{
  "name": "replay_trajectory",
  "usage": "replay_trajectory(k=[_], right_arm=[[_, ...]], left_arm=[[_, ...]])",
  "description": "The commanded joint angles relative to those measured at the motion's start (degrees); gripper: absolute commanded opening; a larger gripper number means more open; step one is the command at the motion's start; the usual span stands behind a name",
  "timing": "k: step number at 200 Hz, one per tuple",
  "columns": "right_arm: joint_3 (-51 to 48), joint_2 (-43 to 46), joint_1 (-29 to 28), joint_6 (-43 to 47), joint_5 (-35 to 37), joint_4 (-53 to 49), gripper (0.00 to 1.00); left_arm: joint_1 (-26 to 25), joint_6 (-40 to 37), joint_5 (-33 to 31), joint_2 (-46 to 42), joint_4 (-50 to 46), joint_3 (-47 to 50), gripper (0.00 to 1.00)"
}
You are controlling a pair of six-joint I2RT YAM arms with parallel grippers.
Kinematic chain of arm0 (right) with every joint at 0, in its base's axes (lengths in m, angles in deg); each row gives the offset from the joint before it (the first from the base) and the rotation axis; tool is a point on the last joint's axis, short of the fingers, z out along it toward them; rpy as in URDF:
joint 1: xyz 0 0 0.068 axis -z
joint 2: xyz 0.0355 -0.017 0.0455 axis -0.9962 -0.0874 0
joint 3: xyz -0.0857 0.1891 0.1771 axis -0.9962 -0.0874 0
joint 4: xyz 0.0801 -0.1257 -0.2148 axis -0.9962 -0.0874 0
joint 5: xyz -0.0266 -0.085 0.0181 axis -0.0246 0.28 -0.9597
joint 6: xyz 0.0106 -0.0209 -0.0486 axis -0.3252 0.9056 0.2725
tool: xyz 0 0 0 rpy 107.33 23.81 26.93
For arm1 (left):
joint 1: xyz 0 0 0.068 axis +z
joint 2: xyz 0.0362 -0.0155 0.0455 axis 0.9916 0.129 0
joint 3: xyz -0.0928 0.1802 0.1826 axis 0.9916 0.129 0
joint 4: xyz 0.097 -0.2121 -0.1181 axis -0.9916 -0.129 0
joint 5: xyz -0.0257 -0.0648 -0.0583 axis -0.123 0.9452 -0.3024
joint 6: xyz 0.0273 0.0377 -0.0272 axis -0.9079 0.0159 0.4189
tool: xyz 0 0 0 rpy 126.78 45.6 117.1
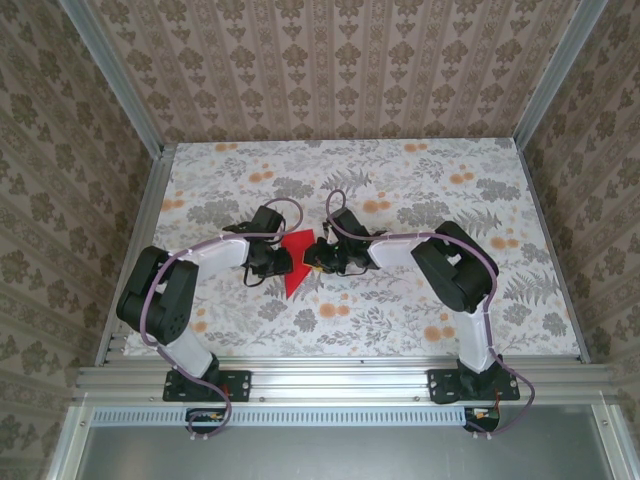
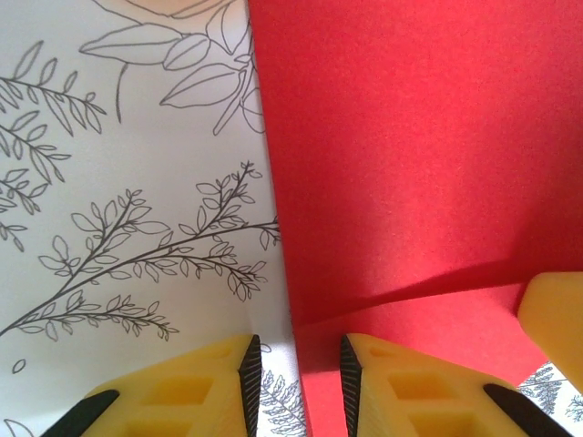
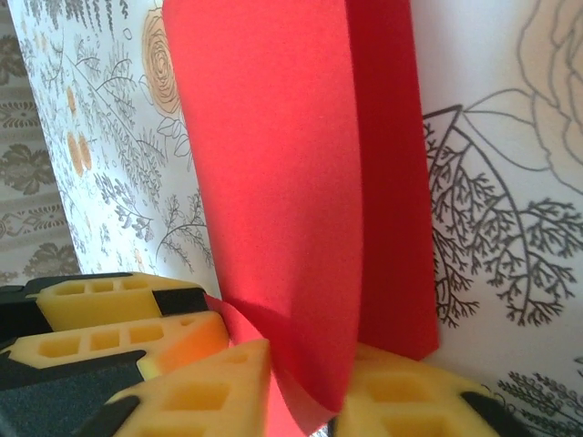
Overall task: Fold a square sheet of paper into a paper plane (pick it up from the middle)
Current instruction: Move the paper to the center of the table.
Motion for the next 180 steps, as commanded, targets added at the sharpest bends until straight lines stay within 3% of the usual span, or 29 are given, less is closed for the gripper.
replay_trajectory(k=[1, 59, 96, 135, 180], right_arm=[[0.74, -0.34, -0.38, -0.74, 0.38, 0.76, 0.12], [-3.73, 6.64, -0.45, -1.76, 11.09, -5.15, 0.06], [-6.44, 11.28, -0.72, -4.76, 17.68, -12.72, 0.06], [-7.24, 12.96, -0.87, -8.5, 18.7, -16.88, 0.06], [-6.21, 13.15, -0.77, -12.89, 17.7, -18.02, 0.06]], left_arm=[[-0.27, -0.04, 0.12, -1.54, -1.26, -1.31, 0.32], [-0.93, -0.56, 3.43, -8.73, 1.68, 2.28, 0.39], [-4.53, -1.33, 7.44, -12.09, 10.4, 7.41, 0.44], [-8.28, -4.65, 9.96, -11.79, 22.33, 12.13, 0.45], [-10.81, -9.42, 9.54, -11.27, 31.04, 15.9, 0.56]])
